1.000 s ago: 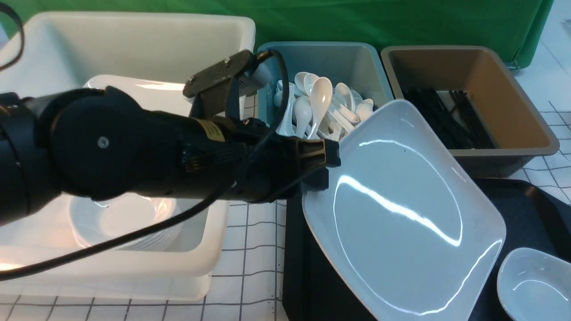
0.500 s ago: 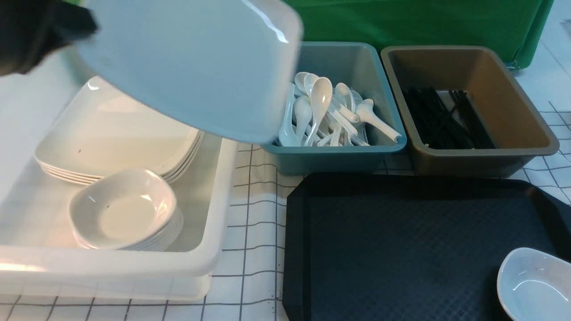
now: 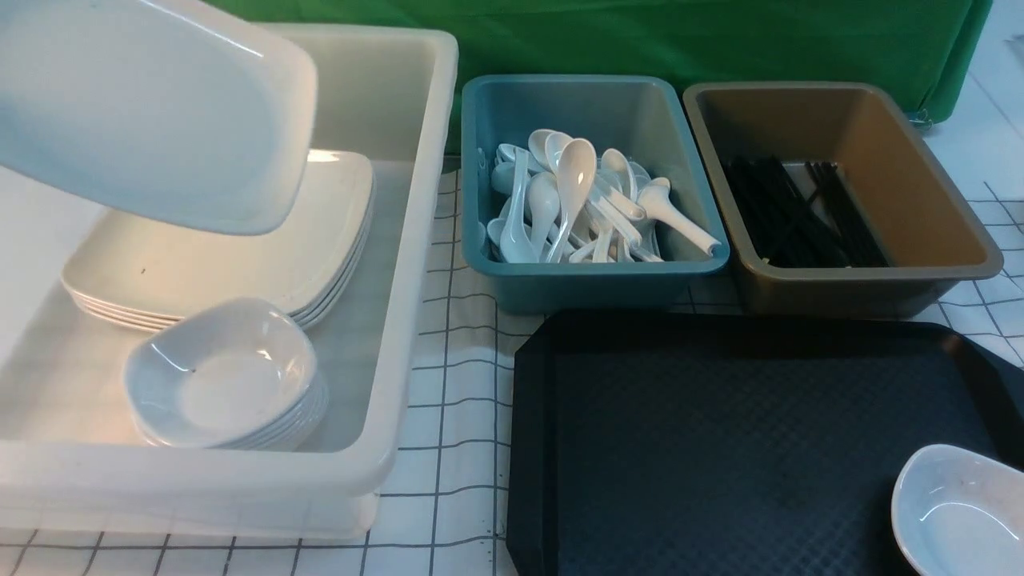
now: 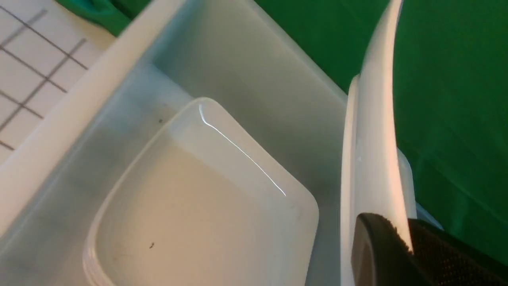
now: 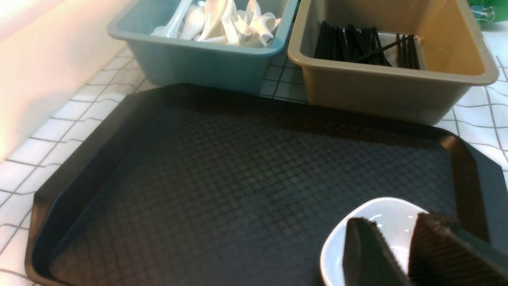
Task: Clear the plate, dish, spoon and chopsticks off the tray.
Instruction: Use the left arm to put the plate into the large storage box on the left
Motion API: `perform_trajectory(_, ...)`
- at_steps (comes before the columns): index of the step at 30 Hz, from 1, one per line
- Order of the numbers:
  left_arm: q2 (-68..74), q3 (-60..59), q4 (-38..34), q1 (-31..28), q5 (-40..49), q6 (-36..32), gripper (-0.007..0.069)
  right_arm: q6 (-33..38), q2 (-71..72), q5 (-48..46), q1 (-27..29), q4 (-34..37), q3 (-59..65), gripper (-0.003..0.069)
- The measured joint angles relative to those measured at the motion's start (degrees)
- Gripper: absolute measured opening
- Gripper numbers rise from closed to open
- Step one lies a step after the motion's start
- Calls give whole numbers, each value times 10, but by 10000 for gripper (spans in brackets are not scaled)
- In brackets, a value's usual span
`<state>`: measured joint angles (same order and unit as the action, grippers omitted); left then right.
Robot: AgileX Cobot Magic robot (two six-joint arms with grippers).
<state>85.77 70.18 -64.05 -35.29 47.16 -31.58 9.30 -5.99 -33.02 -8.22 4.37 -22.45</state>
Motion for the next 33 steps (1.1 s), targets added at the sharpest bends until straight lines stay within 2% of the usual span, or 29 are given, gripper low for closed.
perform_trajectory(4,81,63,9,0,48,-15,26,0,0,0,0,0,0,239)
perform_trajectory(9,141,101,10,0,45,-45,26,0,0,0,0,0,0,239)
perform_trajectory(16,175,103,26,2,41,-63,26,0,0,0,0,0,0,239)
perform_trajectory(24,214,104,50,42,25,-83,22,0,0,0,0,0,0,239)
perform_trajectory(33,220,104,86,45,-14,-69,23,0,0,0,0,0,0,239)
